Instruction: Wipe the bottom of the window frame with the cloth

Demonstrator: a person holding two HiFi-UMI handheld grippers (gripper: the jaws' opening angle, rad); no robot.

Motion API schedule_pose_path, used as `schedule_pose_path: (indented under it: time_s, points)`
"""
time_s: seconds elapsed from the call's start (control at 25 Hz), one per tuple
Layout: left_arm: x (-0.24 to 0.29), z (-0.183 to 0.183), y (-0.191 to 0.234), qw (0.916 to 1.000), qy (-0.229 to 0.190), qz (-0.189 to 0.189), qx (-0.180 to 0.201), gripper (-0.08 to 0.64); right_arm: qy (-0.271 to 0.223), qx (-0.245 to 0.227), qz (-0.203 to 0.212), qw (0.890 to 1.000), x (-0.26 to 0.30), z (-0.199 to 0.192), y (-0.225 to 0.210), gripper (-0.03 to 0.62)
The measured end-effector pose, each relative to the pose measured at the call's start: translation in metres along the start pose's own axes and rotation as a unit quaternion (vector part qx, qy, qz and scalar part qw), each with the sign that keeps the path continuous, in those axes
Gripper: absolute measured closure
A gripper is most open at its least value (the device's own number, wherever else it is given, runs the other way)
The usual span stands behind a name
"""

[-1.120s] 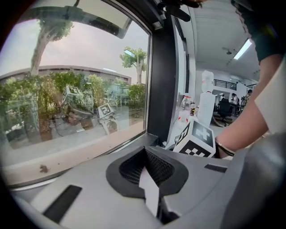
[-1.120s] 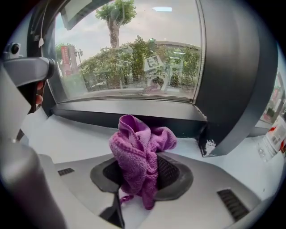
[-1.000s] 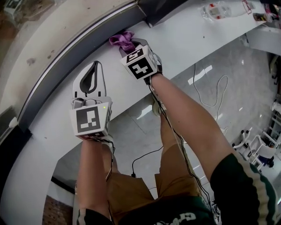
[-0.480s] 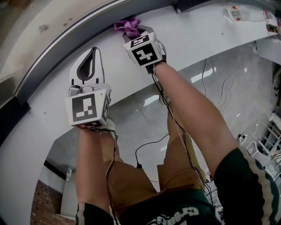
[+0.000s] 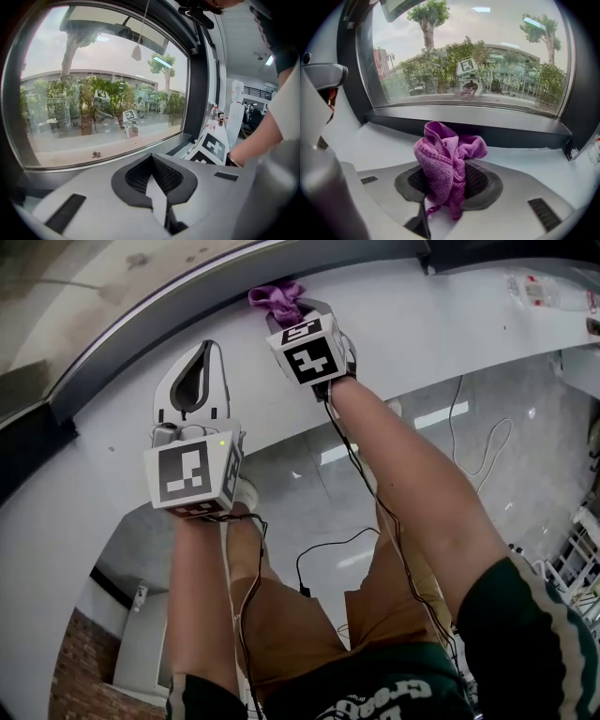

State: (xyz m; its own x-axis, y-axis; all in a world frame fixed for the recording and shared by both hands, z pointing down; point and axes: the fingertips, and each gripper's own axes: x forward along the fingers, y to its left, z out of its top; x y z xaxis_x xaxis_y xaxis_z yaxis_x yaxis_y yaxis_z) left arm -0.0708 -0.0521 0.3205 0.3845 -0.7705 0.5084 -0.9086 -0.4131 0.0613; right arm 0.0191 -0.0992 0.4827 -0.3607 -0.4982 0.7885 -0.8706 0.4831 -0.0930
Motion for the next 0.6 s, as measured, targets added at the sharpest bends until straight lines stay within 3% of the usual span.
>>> schedule_pose_path:
  time_s: [0.6]
  points:
    - [-0.065, -0.028, 0.084, 0.9985, -0.004, 0.05, -0.025, 0.554, 0.01, -0.045, 0.042, 0.998, 0.027, 0.017, 0.108, 0.425]
